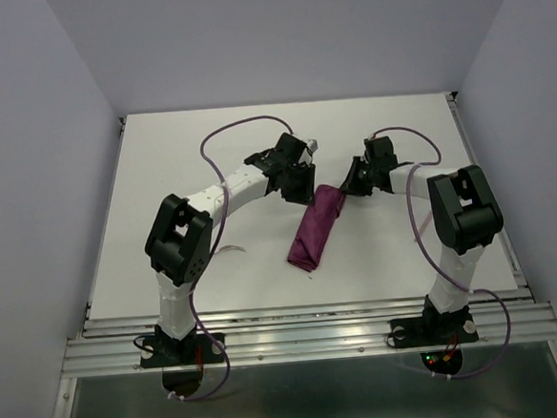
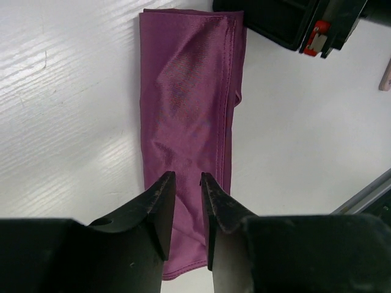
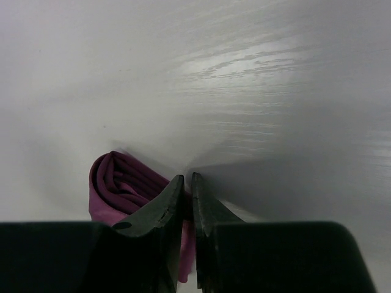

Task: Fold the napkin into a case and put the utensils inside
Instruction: Smooth out the smaller rectangle-folded napkin at the center of the board, then stuff the top corner of the smaller-rectangle-folded napkin into the folded napkin.

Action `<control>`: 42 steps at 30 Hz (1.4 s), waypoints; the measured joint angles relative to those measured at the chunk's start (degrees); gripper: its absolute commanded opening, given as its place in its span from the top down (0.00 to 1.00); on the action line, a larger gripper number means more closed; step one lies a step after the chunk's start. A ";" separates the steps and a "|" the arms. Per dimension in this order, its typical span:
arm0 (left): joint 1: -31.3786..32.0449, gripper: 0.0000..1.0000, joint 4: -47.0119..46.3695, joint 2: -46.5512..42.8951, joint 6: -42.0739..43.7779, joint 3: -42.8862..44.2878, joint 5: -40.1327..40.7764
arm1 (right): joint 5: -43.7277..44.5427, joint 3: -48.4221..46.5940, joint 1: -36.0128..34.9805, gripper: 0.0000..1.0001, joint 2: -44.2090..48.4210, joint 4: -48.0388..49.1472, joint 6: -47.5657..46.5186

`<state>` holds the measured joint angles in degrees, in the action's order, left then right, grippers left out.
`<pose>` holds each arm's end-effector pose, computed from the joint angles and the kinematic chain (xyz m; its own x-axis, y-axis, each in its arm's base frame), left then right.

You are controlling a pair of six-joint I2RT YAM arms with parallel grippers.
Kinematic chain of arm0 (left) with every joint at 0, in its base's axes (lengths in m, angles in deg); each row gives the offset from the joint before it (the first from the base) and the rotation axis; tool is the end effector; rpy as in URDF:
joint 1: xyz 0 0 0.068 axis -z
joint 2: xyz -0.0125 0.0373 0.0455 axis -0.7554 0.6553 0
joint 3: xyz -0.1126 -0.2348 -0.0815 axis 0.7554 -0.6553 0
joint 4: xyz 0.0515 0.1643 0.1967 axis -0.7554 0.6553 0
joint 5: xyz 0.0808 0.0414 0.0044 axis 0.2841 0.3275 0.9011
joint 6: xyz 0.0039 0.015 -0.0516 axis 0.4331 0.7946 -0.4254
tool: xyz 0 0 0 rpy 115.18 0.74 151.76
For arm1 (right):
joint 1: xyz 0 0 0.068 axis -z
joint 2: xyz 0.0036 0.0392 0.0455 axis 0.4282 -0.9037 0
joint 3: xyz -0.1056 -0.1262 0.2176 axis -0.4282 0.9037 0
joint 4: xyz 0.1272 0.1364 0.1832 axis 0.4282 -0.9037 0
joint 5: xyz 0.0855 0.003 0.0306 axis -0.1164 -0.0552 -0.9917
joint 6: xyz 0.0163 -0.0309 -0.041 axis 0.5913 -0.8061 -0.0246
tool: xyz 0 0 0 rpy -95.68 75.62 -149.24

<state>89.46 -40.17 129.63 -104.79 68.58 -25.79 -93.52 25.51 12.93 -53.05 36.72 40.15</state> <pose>0.3295 -0.2924 0.2373 -0.7879 0.2167 -0.5764 0.5117 0.7513 -0.4169 0.3778 0.0923 0.1481 -0.8207 0.3606 -0.4432 0.0957 0.8515 0.5156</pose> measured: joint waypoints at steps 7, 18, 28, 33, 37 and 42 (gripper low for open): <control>0.28 0.54 0.37 0.50 1.16 1.64 1.18 | -2.01 3.89 -1.55 0.84 1.57 3.10 1.53; 4.79 0.48 1.05 6.91 3.82 9.44 5.09 | 2.43 5.66 -2.54 0.75 5.01 -0.44 1.66; 10.51 0.54 2.73 14.80 5.64 18.32 15.21 | 8.26 11.10 5.79 0.70 13.46 -3.96 1.14; 11.80 0.57 4.26 17.46 5.68 19.98 21.07 | 9.11 12.83 7.48 0.69 14.45 -5.05 0.72; 11.98 0.57 5.16 17.86 5.68 19.98 23.74 | 9.11 13.14 7.15 0.69 14.47 -5.44 0.46; 11.89 0.57 5.14 17.88 5.64 19.98 24.96 | 9.11 13.14 7.13 0.69 14.47 -5.53 0.09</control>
<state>101.35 -35.03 147.50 -99.15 88.56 -0.83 -84.41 38.65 20.05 -38.58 31.19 40.24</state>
